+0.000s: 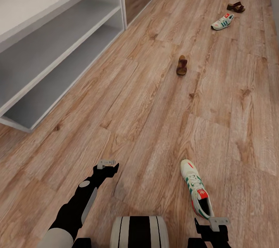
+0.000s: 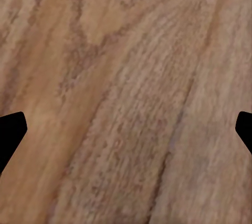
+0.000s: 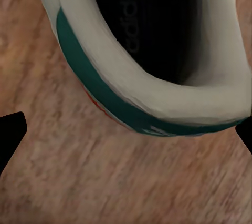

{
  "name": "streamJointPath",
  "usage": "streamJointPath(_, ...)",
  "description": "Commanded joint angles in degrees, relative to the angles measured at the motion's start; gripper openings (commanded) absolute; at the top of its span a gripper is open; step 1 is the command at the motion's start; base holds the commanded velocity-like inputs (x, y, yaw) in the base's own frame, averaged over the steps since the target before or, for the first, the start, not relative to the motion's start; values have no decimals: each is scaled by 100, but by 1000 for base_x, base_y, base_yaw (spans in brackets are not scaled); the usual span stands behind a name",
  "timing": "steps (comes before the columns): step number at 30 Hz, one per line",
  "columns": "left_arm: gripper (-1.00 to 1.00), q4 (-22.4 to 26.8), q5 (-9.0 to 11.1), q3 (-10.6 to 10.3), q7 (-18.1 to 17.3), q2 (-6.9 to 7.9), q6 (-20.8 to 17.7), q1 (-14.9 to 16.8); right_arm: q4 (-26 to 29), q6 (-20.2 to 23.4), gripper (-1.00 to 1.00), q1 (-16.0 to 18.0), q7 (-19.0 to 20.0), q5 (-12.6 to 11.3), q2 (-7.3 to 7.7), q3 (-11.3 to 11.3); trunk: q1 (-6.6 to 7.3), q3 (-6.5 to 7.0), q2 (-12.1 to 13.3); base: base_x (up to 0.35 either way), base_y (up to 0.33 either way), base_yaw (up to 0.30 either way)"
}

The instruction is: Pick up the two gym shoes and the two sandals from the corridor floor and place them onto the hallstand (shoe rack) in the corridor, making sure they are on the rack and not on the floor. Arrange them so the two gym shoes are next to each other and the two sandals are next to each other.

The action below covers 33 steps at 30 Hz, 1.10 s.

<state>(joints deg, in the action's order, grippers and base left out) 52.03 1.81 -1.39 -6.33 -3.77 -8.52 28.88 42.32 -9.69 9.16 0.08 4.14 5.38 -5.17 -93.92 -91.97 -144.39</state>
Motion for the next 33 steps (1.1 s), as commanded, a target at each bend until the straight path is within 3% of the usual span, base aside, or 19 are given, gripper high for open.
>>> streamJointPath(1,100,9,19,5,-17,-1,-36,1,-3,-16,100,1,1,43,-2,-12,0,-3,-1,69,0,0)
streamJointPath(33,100,9,50,7,-17,5,-28,3,-12,-16,100,-1,1,48,-2,-11,0,-3,-1,46,0,0)
